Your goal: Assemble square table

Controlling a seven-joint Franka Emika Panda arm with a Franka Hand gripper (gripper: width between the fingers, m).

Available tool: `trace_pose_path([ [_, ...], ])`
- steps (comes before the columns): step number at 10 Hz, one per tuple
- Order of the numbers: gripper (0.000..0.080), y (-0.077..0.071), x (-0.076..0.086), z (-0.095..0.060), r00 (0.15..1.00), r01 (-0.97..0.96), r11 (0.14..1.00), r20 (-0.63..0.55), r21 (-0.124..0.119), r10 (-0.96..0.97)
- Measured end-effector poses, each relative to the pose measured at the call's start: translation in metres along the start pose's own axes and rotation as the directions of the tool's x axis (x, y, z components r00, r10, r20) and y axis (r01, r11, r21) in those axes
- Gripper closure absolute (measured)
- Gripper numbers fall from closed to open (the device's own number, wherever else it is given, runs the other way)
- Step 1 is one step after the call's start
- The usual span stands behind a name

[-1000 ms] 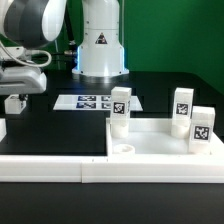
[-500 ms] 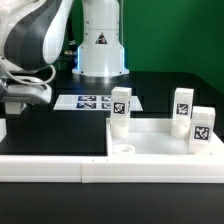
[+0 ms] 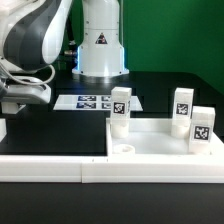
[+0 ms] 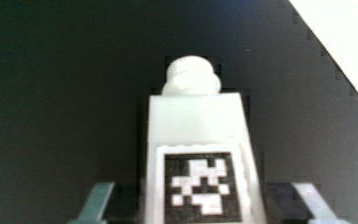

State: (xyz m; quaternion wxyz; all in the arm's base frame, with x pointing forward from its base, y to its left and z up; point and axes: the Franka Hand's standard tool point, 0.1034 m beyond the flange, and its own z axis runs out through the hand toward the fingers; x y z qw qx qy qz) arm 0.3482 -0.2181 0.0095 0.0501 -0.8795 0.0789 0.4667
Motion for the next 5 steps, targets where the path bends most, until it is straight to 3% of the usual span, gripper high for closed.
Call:
trace_pose_path([
  [5, 0.0511, 0.0002, 0.0000, 0.0000, 1.000, 0.000, 1.000, 0.000, 0.001, 0.000],
])
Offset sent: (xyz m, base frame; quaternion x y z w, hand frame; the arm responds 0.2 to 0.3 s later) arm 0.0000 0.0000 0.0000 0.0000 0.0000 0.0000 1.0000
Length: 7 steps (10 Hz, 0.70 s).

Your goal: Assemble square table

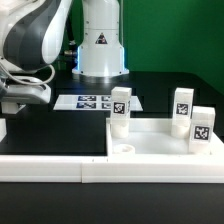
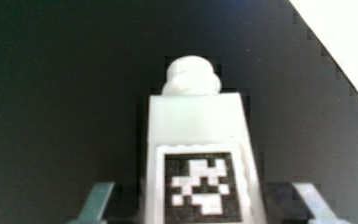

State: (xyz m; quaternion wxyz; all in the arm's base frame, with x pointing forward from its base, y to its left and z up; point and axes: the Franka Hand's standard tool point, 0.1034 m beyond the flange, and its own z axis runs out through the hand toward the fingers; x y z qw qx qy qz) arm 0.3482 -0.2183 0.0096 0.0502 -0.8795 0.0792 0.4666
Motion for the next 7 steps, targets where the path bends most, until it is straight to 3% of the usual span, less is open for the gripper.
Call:
trace_pose_path([
  [1, 0.0511, -0.001, -0.002, -0.004, 1.000, 0.005, 1.000, 0.001, -0.006, -0.005],
  [2, 0.0511, -0.008, -0.010, -0.031, 0.999, 0.028, 0.999, -0.023, -0.033, -0.029],
  [3, 0.0511, -0.013, -0.019, -0.050, 0.998, 0.040, 0.999, -0.045, -0.024, -0.042],
  [4, 0.0511, -0.024, -0.028, -0.067, 0.998, 0.004, 1.000, -0.067, -0.008, -0.004],
  [5, 0.0509, -0.041, -0.038, -0.088, 0.993, -0.024, 1.000, -0.118, -0.007, 0.023],
  [7, 0.0509, -0.041, -0.036, -0.085, 0.973, -0.012, 1.000, -0.229, -0.014, 0.009],
])
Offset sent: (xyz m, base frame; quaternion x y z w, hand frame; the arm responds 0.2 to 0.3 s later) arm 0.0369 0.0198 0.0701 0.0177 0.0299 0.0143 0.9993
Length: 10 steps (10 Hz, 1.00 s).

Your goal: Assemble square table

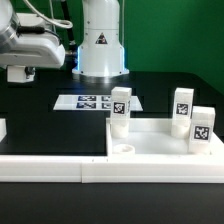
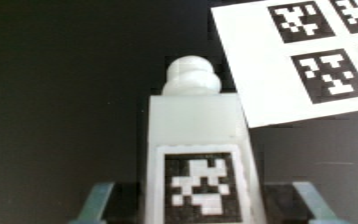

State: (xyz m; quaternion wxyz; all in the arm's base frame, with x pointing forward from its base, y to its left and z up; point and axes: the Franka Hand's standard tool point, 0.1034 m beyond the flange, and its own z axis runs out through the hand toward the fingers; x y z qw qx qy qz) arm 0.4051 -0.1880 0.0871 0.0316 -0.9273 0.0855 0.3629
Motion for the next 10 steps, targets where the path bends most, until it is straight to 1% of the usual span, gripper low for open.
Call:
trace_pose_path([
  [1, 0.0509, 0.000, 0.001, -0.002, 0.999, 0.004, 1.000, -0.048, -0.003, -0.005],
  [2, 0.0509, -0.005, 0.004, -0.008, 0.994, -0.010, 1.000, -0.110, -0.008, 0.009],
  [3, 0.0509, -0.028, 0.005, -0.026, 0.987, -0.056, 0.998, -0.154, -0.007, 0.055],
  [5, 0.0509, -0.069, 0.016, -0.067, 0.959, -0.119, 0.993, -0.262, -0.022, 0.109],
  [6, 0.0509, -0.083, 0.032, -0.089, 0.922, -0.125, 0.990, -0.376, -0.062, 0.093],
  [7, 0.0509, -0.086, 0.034, -0.088, 0.903, -0.103, 0.993, -0.425, -0.061, 0.068],
  [8, 0.0509, -0.086, 0.038, -0.089, 0.863, -0.099, 0.994, -0.502, -0.055, 0.058],
  [9, 0.0509, -0.089, 0.042, -0.092, 0.804, -0.090, 0.995, -0.593, -0.052, 0.042],
  [10, 0.0509, -0.091, 0.042, -0.089, 0.774, -0.088, 0.995, -0.632, -0.049, 0.037],
])
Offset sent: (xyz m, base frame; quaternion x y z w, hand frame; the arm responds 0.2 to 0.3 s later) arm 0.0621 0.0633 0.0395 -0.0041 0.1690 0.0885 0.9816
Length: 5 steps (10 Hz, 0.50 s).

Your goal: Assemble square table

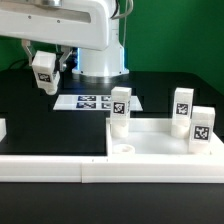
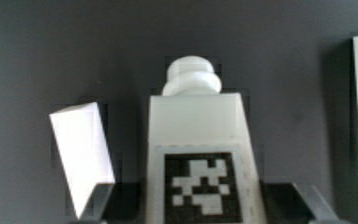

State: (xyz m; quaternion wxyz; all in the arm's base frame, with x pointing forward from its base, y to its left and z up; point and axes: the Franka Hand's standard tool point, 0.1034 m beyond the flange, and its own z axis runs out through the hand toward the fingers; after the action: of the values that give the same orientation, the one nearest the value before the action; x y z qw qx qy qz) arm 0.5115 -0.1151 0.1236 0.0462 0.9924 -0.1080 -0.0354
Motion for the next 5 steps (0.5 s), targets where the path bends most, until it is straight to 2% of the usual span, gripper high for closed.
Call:
trace_pose_path([
  [1, 0.0509, -0.011, 0.020, -0.003, 0.981, -0.044, 0.999, -0.188, -0.001, 0.043],
  [2, 0.0509, -0.048, 0.030, -0.011, 0.949, -0.107, 0.994, -0.294, 0.034, 0.113],
  [3, 0.0509, -0.080, 0.046, -0.022, 0.907, -0.200, 0.975, -0.360, 0.091, 0.220],
  [4, 0.0509, -0.109, 0.064, -0.035, 0.869, -0.203, 0.971, -0.433, 0.126, 0.238],
  [5, 0.0509, -0.113, 0.070, -0.038, 0.809, -0.163, 0.976, -0.547, 0.142, 0.215],
])
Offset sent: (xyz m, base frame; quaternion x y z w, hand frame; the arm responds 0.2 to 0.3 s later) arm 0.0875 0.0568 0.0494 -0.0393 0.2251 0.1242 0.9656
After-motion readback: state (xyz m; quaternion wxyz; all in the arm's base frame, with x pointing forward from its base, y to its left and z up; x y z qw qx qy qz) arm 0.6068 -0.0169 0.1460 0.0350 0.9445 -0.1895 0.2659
